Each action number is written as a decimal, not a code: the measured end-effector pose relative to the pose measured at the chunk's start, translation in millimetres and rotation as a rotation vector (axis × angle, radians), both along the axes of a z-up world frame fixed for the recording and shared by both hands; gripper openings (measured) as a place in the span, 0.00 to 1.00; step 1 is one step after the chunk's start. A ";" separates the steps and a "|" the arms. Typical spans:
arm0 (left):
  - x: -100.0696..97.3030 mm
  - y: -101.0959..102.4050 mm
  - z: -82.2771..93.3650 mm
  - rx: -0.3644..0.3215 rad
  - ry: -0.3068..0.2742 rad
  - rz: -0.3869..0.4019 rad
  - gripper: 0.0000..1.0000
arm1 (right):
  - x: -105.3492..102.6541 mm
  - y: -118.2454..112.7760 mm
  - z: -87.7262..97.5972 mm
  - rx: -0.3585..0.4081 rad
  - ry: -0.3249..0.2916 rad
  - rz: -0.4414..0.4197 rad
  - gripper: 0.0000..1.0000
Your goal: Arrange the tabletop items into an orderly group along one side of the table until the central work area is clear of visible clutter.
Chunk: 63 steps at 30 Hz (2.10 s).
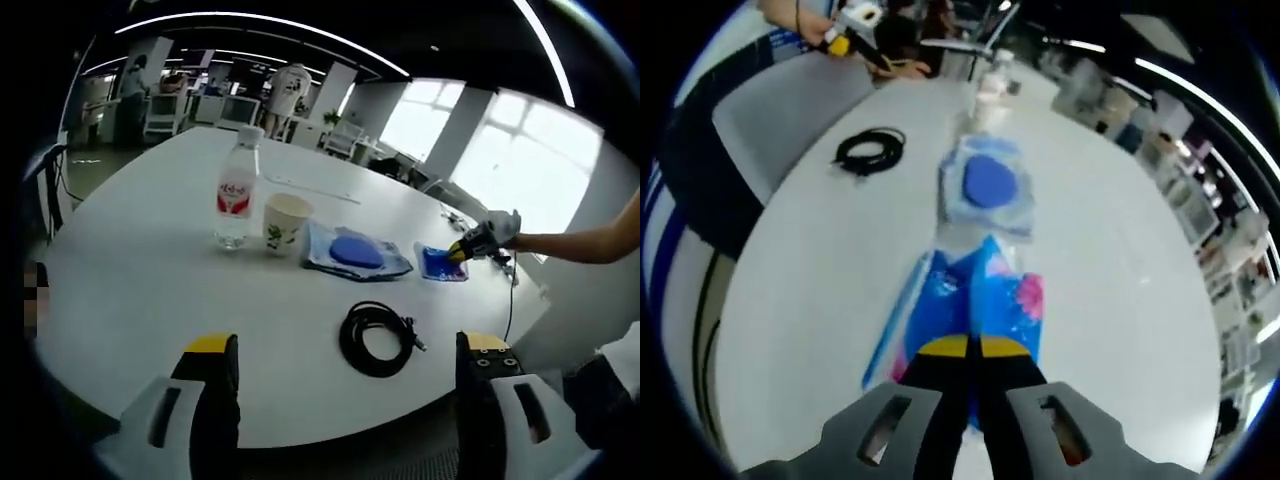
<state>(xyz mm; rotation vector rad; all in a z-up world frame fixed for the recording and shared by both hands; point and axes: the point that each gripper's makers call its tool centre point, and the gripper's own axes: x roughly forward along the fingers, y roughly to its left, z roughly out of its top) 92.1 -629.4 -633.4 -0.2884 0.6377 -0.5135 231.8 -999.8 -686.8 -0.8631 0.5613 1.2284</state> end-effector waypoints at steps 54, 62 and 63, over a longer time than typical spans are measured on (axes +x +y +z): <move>-3.1 -4.5 -7.7 0.033 0.042 0.028 0.90 | 30.5 4.6 -37.3 -0.079 0.044 0.186 0.05; -4.5 -9.9 -6.8 0.031 0.042 0.015 0.90 | 33.3 2.5 -37.1 -0.063 0.058 0.124 0.20; -4.4 -10.0 -6.5 0.030 0.042 0.016 0.90 | 34.1 2.4 -36.8 -0.057 0.056 0.117 0.22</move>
